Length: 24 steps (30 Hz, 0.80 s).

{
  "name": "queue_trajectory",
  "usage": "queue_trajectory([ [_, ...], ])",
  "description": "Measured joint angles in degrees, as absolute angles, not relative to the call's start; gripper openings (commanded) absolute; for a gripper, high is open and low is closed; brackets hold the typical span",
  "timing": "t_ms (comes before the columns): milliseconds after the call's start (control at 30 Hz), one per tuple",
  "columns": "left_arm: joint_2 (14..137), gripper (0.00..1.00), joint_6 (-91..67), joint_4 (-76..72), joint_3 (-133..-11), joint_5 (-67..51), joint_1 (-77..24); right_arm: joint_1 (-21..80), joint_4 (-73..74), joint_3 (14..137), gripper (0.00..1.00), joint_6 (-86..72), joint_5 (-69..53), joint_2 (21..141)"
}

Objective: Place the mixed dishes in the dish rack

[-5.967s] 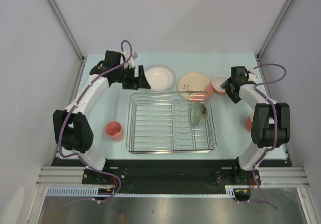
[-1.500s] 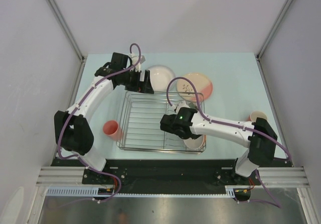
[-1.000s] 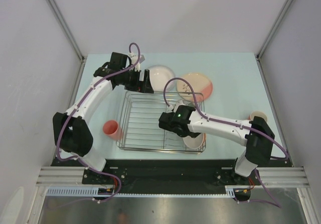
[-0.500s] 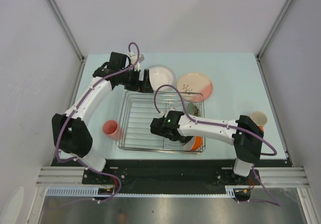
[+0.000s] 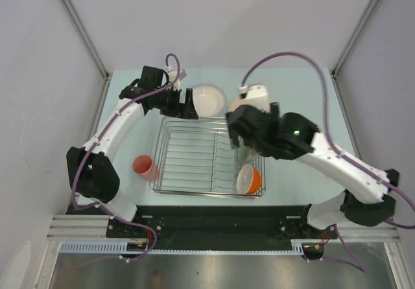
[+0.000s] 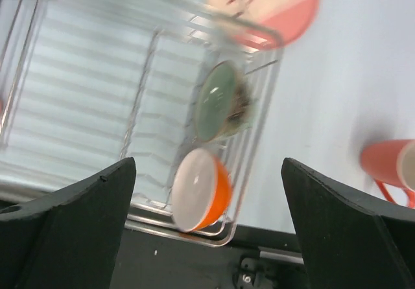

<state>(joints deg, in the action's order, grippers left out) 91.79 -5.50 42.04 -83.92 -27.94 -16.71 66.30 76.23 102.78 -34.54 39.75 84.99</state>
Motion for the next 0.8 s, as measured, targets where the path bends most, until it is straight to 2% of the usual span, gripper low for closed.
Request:
queue_trajectory([
  [133,91.8,0.99,-5.3,43.0,-85.3,-26.8,-16.7,55.7,69.6,99.0,1.0,-32.8,41.5,74.5],
  [233,91.8,1.0,-4.3,44.0,-87.3,-25.3,-16.3,40.5,58.6,88.9,1.0,-31.2,35.3,66.4],
  [333,91.8,1.0,-3.0,44.3,-88.8,-24.3,-14.7,27.0,51.2,83.5,1.0,-30.8,27.6,65.6],
  [433,92.2,1.0,-1.4,44.9,-89.3,-23.2,-11.4,19.4,43.5,81.8,0.98,-30.2,18.9,70.5],
  [533,94.6,1.0,1.0,46.0,-90.9,-21.5,-7.4,15.9,34.0,81.4,0.85,-30.0,8.3,79.7],
  [633,99.6,1.0,2.7,47.7,-96.0,-19.5,-5.3,13.6,25.8,82.4,0.76,-31.2,-0.2,90.0],
  [700,103.6,0.99,3.2,48.3,-100.6,-18.7,-5.0,12.9,23.2,85.5,0.75,-31.4,-4.4,97.3],
  [800,109.8,0.98,3.6,48.3,-107.5,-18.4,-5.3,12.9,21.9,96.8,0.75,-31.2,-10.2,111.2],
])
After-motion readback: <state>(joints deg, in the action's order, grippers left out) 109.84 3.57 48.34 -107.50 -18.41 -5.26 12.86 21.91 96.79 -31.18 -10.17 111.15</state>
